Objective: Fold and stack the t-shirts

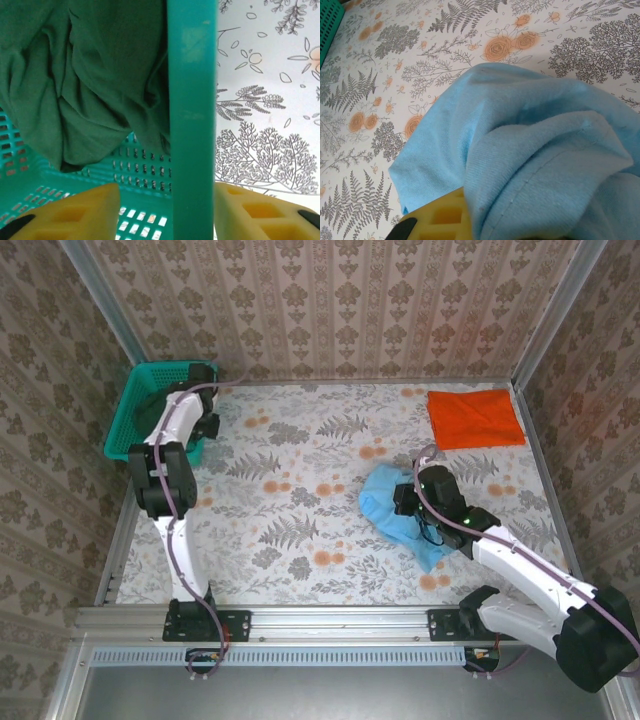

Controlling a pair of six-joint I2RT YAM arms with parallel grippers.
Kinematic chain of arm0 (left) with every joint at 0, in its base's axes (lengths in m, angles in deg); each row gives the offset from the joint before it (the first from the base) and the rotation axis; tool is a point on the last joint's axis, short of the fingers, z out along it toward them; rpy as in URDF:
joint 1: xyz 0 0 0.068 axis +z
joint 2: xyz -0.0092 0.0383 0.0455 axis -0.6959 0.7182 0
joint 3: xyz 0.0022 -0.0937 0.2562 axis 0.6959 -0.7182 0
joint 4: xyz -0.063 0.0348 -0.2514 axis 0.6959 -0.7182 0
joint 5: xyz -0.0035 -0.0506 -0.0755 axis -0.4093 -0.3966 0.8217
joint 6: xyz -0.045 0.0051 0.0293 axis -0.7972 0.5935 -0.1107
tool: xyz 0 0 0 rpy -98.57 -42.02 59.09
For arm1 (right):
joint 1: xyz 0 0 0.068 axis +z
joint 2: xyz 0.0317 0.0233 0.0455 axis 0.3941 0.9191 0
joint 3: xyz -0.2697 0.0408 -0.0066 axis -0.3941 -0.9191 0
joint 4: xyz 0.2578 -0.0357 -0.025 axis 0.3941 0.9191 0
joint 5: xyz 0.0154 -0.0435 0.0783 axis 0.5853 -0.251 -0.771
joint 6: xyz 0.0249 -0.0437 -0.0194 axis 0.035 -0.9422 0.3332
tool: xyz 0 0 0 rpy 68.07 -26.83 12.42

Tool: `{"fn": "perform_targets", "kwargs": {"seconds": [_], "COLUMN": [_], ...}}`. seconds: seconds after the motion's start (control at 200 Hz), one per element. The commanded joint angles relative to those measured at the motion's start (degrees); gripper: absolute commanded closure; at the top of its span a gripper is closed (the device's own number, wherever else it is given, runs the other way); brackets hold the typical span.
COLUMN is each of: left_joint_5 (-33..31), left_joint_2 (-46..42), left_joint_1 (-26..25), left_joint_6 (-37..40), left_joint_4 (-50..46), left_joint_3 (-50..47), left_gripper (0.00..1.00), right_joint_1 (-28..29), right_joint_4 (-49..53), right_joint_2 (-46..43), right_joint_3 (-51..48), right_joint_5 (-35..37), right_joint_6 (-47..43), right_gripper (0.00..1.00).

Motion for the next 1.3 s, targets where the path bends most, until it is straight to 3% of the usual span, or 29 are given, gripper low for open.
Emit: {"fn": "perform_targets", "kwargs": {"seconds": [0.0,0.185,0.34,0.545,0.605,0.695,0.775,0.86,0.925,1.08,1.205,1.295], "left_joint_5": [0.04,1.53,5.5,9.34,9.47,9.62,11.89,17.5,20.45,24.67,29.17,30.73], "left_joint_2": [-5.99,-15.78,-28.3,-41.49,-43.24,-43.67,-42.59,-42.29,-42.47,-43.18,-41.22,-38.8], "left_joint_1": [-3.56,-13.85,-21.53,-22.91,-22.94,-22.93,-22.91,-22.89,-25.84,-32.52,-39.02,-42.56], "left_joint_6": [-1.31,-7.71,-15.64,-23.05,-24.66,-26.36,-28.58,-29.96,-30.42,-30.96,-32.56,-34.99], "left_joint_4": [-4.12,-7.55,-3.0,1.24,1.46,1.09,0.69,2.81,4.37,7.61,10.69,14.54], "left_joint_3": [3.76,6.67,-0.24,-11.43,-14.5,-18.17,-21.33,-26.4,-31.09,-39.33,-44.66,-48.13], "left_gripper": [0.27,0.14,0.07,0.05,0.05,0.05,0.04,0.03,0.03,0.12,0.23,0.24], "right_joint_1": [-0.11,1.12,6.25,7.1,7.03,6.54,3.73,-0.93,-3.24,-4.45,-4.55,-4.51], "right_joint_4": [1.89,8.55,13.74,15.38,17.92,24.53,29.44,28.45,25.32,21.6,14.65,12.92], "right_joint_2": [0.19,0.3,0.3,7.76,13.9,25.79,33.42,33.55,29.35,19.07,17.38,20.3], "right_joint_3": [3.66,13.11,25.53,36.24,40.15,47.8,52.64,49.21,42.83,27.14,16.97,14.85], "right_joint_5": [-1.2,-3.65,-4.42,-8.93,-6.93,-1.93,0.43,-2.53,-3.91,-4.28,-8.46,-9.94], "right_joint_6": [-0.16,1.05,0.33,3.24,1.74,-1.28,-1.68,0.07,0.51,0.09,1.56,2.13], "right_gripper": [1.0,1.0,1.0,0.99,0.85,0.39,0.27,0.24,0.22,0.22,0.33,0.44]}}
